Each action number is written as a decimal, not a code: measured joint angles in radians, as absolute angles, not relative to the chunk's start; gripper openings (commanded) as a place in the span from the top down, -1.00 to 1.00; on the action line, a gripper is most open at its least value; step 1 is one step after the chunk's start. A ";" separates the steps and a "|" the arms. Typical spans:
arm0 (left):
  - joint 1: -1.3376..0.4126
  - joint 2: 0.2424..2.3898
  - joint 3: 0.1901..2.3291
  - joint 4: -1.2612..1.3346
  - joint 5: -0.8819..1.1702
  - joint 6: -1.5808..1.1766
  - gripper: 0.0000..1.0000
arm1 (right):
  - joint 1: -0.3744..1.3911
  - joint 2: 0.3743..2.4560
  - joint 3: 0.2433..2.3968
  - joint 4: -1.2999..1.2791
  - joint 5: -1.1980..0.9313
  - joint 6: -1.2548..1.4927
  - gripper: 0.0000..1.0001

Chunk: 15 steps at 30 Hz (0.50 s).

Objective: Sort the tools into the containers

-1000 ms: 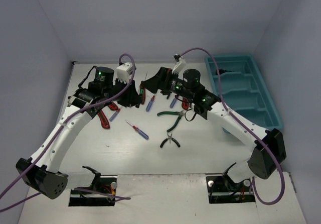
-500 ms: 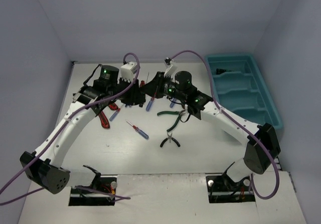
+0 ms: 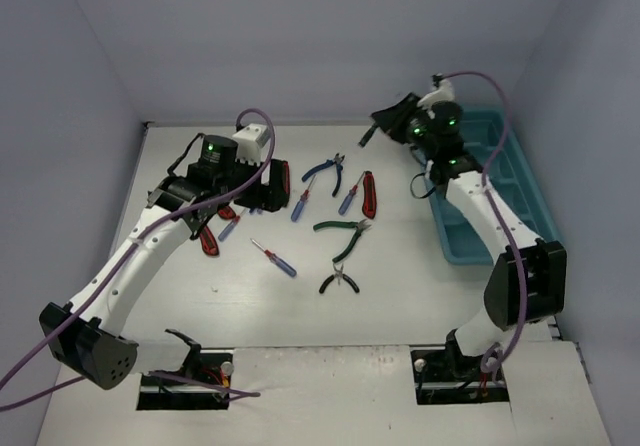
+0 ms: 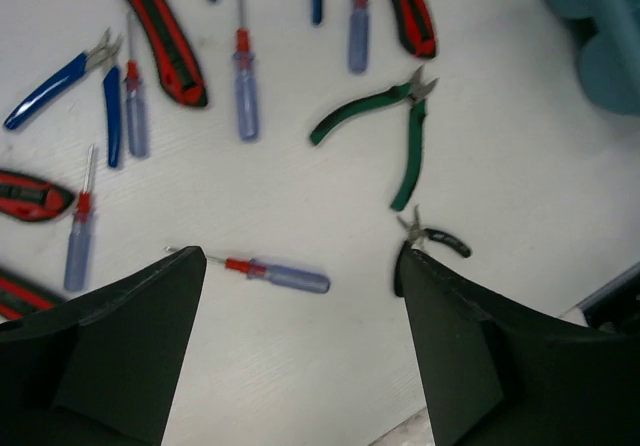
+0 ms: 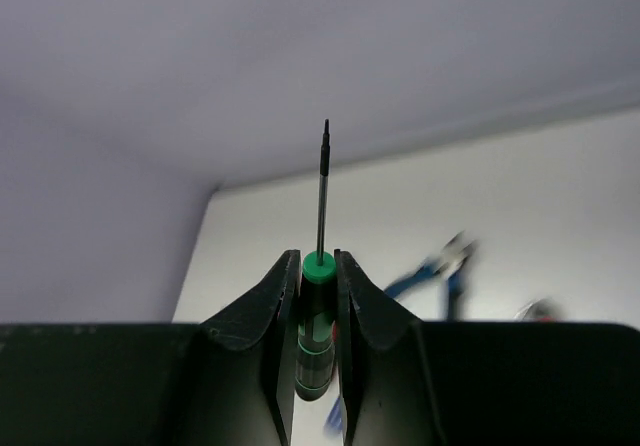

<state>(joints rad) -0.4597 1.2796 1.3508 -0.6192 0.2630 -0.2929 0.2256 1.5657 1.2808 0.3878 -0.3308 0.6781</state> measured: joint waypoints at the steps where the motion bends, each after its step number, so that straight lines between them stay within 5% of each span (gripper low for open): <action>1: -0.458 1.271 1.328 -0.620 0.238 -0.294 -0.55 | 0.161 1.598 1.324 0.393 -0.318 0.679 0.99; 8: -0.450 1.234 1.199 -0.623 0.122 -0.305 -0.57 | -0.121 1.921 1.610 0.413 -0.238 0.724 0.81; 12: -0.450 1.206 1.154 -0.626 0.087 -0.308 -0.60 | -0.156 2.136 1.748 0.412 -0.218 0.764 0.37; 15: -0.450 1.186 1.142 -0.626 0.064 -0.308 -0.64 | -0.162 2.263 1.824 0.382 -0.206 0.775 -0.19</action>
<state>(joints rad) -0.4496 1.1856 1.1416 -0.6257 0.0644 -0.3077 -0.1616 2.2634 1.8239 0.3818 -0.2056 0.7753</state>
